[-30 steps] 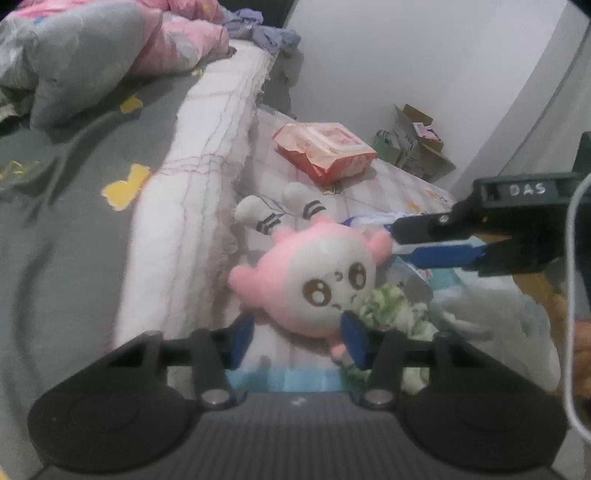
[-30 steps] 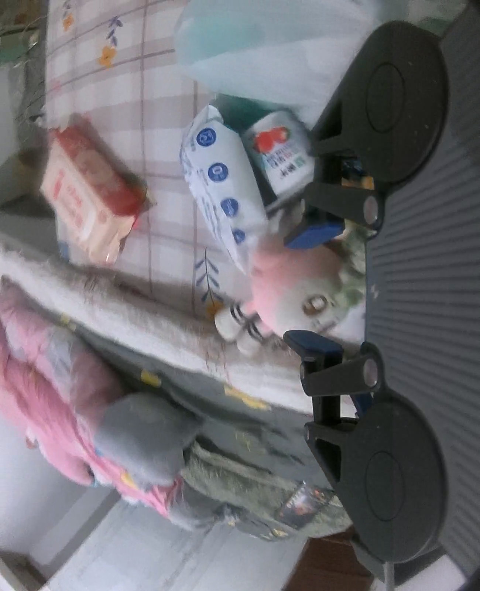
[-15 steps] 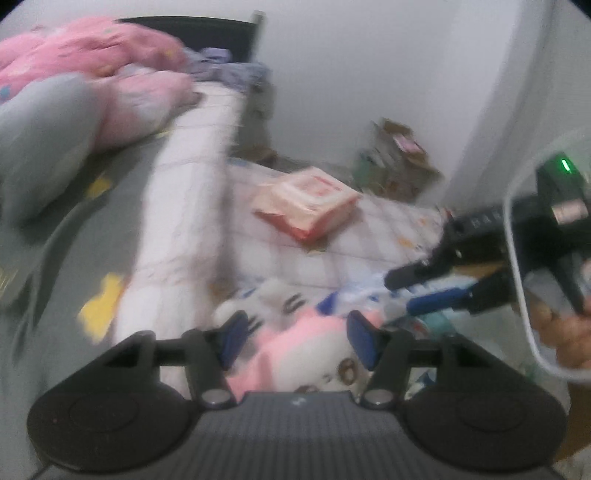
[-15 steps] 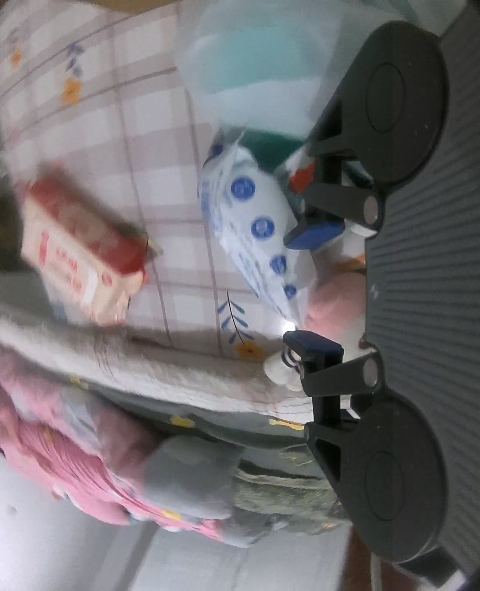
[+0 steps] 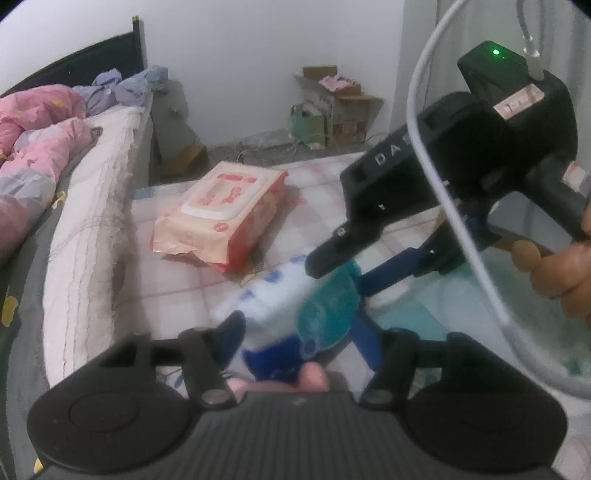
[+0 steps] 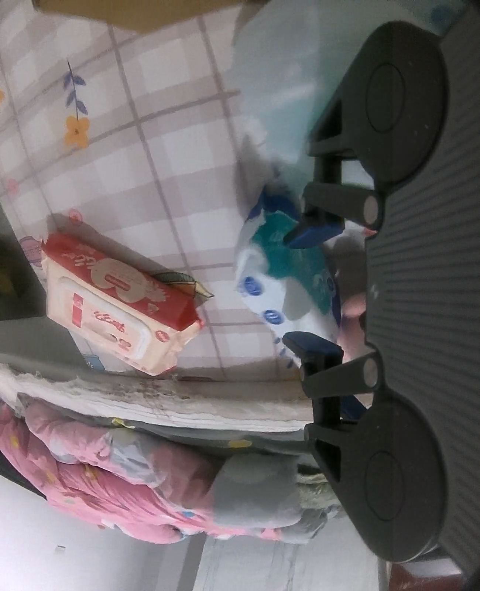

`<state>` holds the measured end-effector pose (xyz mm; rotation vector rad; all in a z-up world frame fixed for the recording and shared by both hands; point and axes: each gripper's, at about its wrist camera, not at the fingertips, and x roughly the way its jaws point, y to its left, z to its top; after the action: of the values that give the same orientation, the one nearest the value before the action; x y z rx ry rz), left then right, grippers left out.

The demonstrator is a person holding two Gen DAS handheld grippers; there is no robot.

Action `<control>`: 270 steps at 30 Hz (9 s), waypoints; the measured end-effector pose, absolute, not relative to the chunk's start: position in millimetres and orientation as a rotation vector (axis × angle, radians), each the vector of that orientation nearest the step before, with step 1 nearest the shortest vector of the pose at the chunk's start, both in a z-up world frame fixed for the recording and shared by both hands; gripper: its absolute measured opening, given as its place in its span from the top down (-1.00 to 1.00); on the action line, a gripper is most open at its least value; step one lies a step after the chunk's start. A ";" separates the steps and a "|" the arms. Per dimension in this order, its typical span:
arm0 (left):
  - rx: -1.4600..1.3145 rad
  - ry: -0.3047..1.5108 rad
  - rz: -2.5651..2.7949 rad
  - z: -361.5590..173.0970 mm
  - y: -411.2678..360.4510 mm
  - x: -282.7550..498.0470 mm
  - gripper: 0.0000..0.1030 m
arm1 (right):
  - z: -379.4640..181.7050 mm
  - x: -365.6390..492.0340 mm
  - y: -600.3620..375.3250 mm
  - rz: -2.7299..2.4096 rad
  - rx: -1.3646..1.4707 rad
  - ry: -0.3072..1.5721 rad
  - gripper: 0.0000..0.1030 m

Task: Organize soft objects
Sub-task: 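Grasp the blue-and-white wet-wipe pack with the right tool, then carry the wet-wipe pack with the right tool into the cardboard box, then release the pack and return the right tool to the bed, then grasp the pink-and-white plush toy with the right tool, then carry the plush toy with the right tool into the cardboard box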

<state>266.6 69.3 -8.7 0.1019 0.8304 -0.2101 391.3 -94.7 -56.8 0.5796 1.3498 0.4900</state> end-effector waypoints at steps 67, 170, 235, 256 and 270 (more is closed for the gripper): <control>-0.142 1.123 -0.226 -37.3 108.1 360.4 -0.37 | -117.9 443.4 -73.3 0.438 0.733 1.379 0.13; -0.205 0.631 0.007 0.2 37.1 74.8 -0.63 | -56.1 270.6 -393.1 0.282 0.489 1.164 -0.04; -0.361 0.695 -0.046 62.7 112.4 136.9 -0.58 | 32.2 282.2 -46.9 0.889 0.326 1.202 -0.49; -0.127 0.749 -0.526 78.2 -139.6 207.4 -0.58 | 62.2 228.4 -356.8 0.490 0.700 0.991 -0.50; -0.133 1.159 -0.709 -17.6 -235.8 321.2 -0.60 | -35.5 240.2 -469.6 0.157 0.901 1.044 -0.50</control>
<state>321.2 -235.8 -17.6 -0.1331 1.1590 -0.7085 240.2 -469.6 -35.5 0.9012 1.0438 0.1569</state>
